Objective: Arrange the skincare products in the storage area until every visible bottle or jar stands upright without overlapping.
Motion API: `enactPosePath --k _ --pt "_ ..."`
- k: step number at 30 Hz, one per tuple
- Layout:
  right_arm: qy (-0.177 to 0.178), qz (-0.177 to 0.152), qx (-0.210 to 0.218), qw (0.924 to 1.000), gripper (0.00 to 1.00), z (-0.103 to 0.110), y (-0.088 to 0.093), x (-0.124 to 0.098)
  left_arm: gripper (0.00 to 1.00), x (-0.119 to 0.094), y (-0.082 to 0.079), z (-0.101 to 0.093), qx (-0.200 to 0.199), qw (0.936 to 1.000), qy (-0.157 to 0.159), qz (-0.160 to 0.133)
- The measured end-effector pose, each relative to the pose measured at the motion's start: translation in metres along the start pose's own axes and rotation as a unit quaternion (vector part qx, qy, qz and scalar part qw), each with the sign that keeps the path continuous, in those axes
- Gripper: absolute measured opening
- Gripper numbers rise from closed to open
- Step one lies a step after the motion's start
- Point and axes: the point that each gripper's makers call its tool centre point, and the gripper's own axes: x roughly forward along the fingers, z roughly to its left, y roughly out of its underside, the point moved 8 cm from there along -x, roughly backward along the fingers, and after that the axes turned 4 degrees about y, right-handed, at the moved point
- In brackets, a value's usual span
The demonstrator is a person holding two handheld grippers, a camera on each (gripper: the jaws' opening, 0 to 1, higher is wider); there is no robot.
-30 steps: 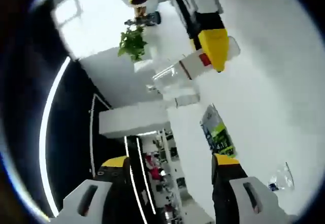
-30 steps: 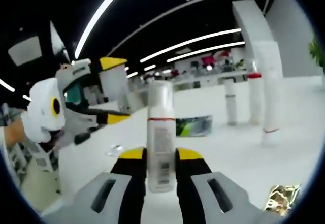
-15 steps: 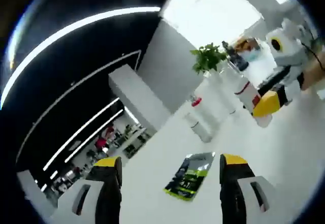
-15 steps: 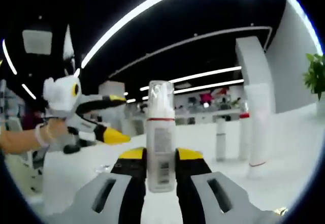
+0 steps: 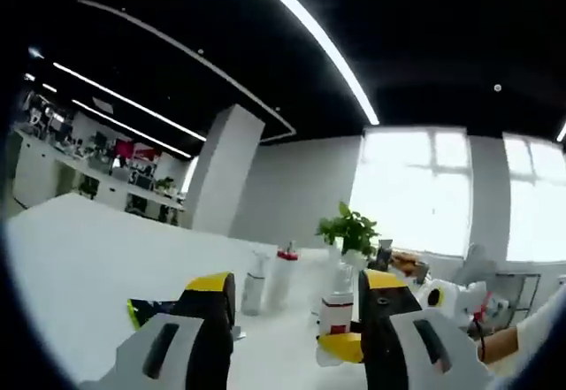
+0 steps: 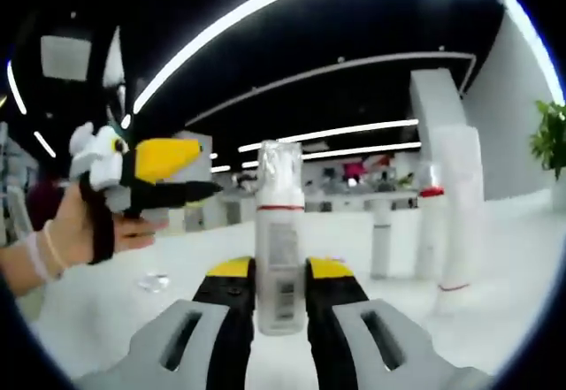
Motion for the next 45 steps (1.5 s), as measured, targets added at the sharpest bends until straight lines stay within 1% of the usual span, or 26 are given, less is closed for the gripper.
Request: enactPosePath --k 4,6,7,8,9,10,11,12,14,16,17,20,23,25,27,29,32,34,36,37,38,40,41,43,44,45 --pt "-0.006 0.011 -0.017 0.9998 0.2 0.003 0.004 0.002 0.58 0.014 0.014 -0.01 -0.021 0.999 0.031 0.023" --pt "-0.011 0.016 -0.021 0.9996 0.2 0.006 0.006 0.002 0.54 0.02 0.023 -0.01 -0.02 0.9991 0.023 0.029" --pt "-0.013 0.019 -0.026 0.9994 0.2 0.009 0.008 0.001 0.5 0.022 0.026 -0.009 -0.022 0.9991 0.023 0.029" --pt "-0.014 0.023 -0.034 0.9991 0.2 0.011 0.009 0.001 0.42 0.022 0.028 -0.01 -0.026 0.9988 0.029 0.031" --pt "-0.015 0.026 -0.044 0.9986 0.2 0.013 0.01 0.0 0.34 0.022 0.032 -0.013 -0.041 0.9978 0.038 0.036" --pt "-0.017 0.026 -0.048 0.9984 0.2 0.014 0.01 -0.001 0.2 0.021 0.033 -0.014 -0.033 0.9982 0.038 0.034" --pt "-0.02 0.027 -0.051 0.9981 0.2 0.017 0.011 -0.002 0.2 0.021 0.03 -0.016 -0.026 0.9988 0.035 0.02" --pt "-0.015 0.025 -0.054 0.9981 0.2 0.017 0.011 -0.002 0.2 0.017 0.029 -0.018 -0.029 0.9987 0.034 0.026" --pt "-0.019 0.021 -0.056 0.998 0.2 0.016 0.01 -0.002 0.19 0.012 0.026 -0.022 -0.011 0.9993 0.024 0.027" --pt "-0.02 0.02 -0.058 0.9979 0.2 0.016 0.011 -0.002 0.19 0.009 0.025 -0.024 -0.003 0.9993 0.023 0.031" --pt "-0.017 0.017 -0.079 0.9966 0.2 0.016 0.012 -0.002 0.19 0.007 0.025 -0.027 0.041 0.9984 0.01 0.036" --pt "-0.025 0.011 -0.076 0.9967 0.21 0.018 0.011 -0.004 0.18 0.008 0.026 -0.038 0.115 0.992 0.001 0.052" --pt "-0.026 -0.001 -0.075 0.9969 0.22 0.016 0.008 -0.004 0.18 0.009 0.03 -0.041 0.152 0.9857 -0.006 0.072" --pt "-0.026 -0.012 -0.072 0.997 0.23 0.012 0.004 -0.002 0.19 0.012 0.036 -0.041 0.148 0.9845 0.006 0.094" --pt "-0.028 -0.008 -0.06 0.9978 0.23 0.011 0.003 -0.002 0.19 0.012 0.038 -0.039 0.119 0.9881 0.014 0.097" --pt "-0.037 -0.001 -0.053 0.9979 0.22 0.011 0.004 -0.002 0.19 0.012 0.038 -0.036 0.102 0.9896 0.016 0.1" --pt "-0.036 0.0 -0.052 0.998 0.21 0.009 0.004 0.0 0.19 0.013 0.04 -0.033 0.098 0.9903 0.016 0.097" --pt "-0.04 -0.002 -0.047 0.9981 0.2 0.009 0.003 0.002 0.2 0.013 0.041 -0.033 0.104 0.9903 0.017 0.09" --pt "-0.038 -0.003 -0.041 0.9984 0.2 0.007 0.003 0.003 0.2 0.015 0.042 -0.03 0.108 0.9907 0.027 0.079" --pt "-0.034 -0.001 -0.04 0.9986 0.2 0.006 0.003 0.003 0.24 0.016 0.042 -0.03 0.106 0.991 0.03 0.075" --pt "-0.026 0.005 -0.036 0.999 0.2 0.003 0.004 0.004 0.29 0.016 0.041 -0.029 0.096 0.9927 0.027 0.068" --pt "-0.014 0.009 -0.022 0.9996 0.2 0.0 0.005 0.003 0.4 0.016 0.039 -0.026 0.095 0.9939 0.02 0.053" --pt "-0.007 0.009 -0.021 0.9997 0.2 -0.003 0.004 0.006 0.4 0.015 0.039 -0.024 0.093 0.9941 0.015 0.055" --pt "0.012 0.008 -0.02 0.9997 0.2 -0.008 0.004 0.006 0.4 0.012 0.036 -0.019 0.088 0.9954 0.004 0.039" --pt "0.029 0.01 -0.014 0.9994 0.2 -0.012 0.003 0.006 0.4 0.009 0.032 -0.016 0.083 0.9964 -0.004 0.019" --pt "0.037 0.007 -0.01 0.9992 0.2 -0.015 0.002 0.006 0.4 0.007 0.032 -0.011 0.076 0.9969 -0.013 0.017"
